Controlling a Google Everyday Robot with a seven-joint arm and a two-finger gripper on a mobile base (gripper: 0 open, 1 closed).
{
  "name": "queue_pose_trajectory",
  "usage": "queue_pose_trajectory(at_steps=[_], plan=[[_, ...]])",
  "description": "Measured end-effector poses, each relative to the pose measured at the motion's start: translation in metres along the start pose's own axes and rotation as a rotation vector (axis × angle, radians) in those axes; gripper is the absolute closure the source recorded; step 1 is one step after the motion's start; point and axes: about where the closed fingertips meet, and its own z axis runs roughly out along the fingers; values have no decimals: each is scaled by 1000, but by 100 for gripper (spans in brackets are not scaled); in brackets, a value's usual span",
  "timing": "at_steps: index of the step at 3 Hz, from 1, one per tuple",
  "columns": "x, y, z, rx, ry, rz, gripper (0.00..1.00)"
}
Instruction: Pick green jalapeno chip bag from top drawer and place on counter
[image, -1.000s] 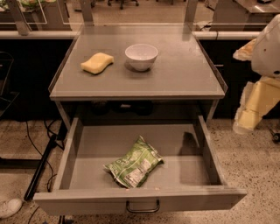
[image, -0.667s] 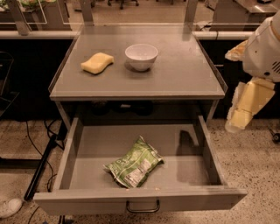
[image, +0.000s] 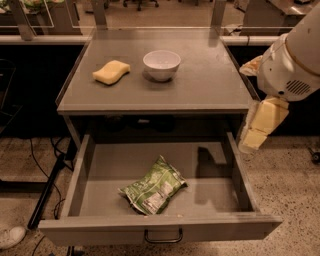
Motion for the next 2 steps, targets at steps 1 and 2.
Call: queue_pose_trajectory(at_steps=[1,2], plan=[[-3,3,4,-3,-4,-8,0],[-20,21,31,-5,-29,-68,0]])
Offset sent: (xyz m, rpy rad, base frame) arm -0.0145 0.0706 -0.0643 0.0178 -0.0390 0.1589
